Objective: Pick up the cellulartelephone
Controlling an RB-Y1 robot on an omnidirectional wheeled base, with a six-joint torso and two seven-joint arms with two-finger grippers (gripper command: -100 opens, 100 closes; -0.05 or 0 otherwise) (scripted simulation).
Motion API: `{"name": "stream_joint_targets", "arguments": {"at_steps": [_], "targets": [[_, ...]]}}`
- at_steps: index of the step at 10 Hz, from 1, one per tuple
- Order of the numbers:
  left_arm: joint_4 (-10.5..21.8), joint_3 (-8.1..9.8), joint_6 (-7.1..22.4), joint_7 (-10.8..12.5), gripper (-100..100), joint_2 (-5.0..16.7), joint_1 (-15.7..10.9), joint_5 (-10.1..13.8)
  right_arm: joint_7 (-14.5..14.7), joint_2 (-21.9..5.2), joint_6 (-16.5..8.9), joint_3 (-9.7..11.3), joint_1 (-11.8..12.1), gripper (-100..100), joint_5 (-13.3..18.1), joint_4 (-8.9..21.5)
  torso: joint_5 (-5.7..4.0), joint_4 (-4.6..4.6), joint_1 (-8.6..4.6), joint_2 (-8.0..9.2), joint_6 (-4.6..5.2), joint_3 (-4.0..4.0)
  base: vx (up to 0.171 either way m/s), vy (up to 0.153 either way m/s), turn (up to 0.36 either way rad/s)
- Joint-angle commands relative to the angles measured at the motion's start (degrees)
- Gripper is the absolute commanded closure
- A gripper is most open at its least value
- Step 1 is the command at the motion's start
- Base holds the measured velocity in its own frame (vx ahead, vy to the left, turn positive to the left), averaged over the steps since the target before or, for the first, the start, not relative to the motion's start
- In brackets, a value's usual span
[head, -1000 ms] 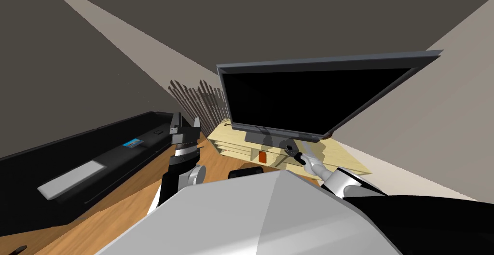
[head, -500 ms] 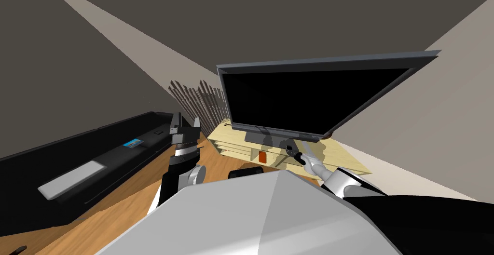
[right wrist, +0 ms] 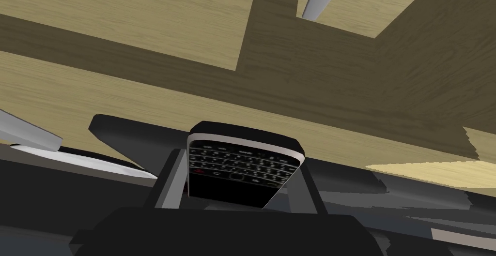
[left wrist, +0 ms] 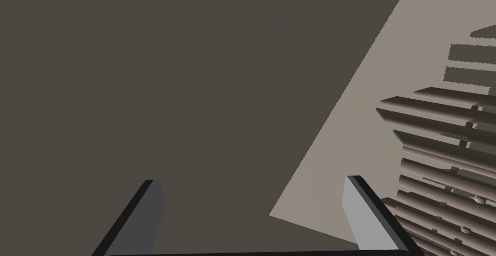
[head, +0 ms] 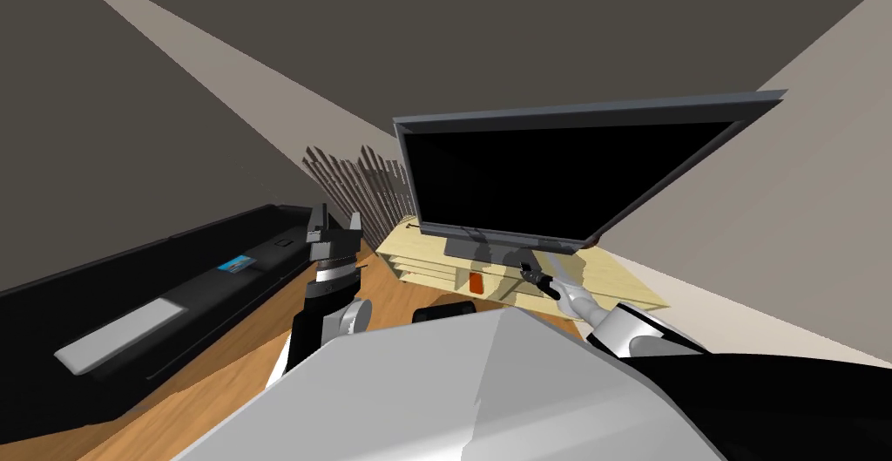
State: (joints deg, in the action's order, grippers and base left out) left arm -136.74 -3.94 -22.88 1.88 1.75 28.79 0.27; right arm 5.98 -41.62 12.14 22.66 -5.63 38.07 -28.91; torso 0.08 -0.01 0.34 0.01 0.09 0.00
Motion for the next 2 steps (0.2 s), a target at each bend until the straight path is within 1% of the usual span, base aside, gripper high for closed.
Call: {"name": "stream_joint_targets", "arguments": {"at_steps": [1,2], "targets": [[0.00,0.00,0.00,0.00,0,0.00,0.00,0.00,0.00,0.00,0.00,0.00,0.00,100,0.00,0.00,0.00,0.00,0.00,0.00,0.00,0.00,0.004,0.038,-0.019],[0.00,0.00,0.00,0.00,0,0.00,0.00,0.00,-0.13,-0.13,0.24,0.02,0.04,0,0.02,0.03,-0.04,0.01,-0.13,0.01,-0.03,0.01,0.000,0.007,0.001]]}}
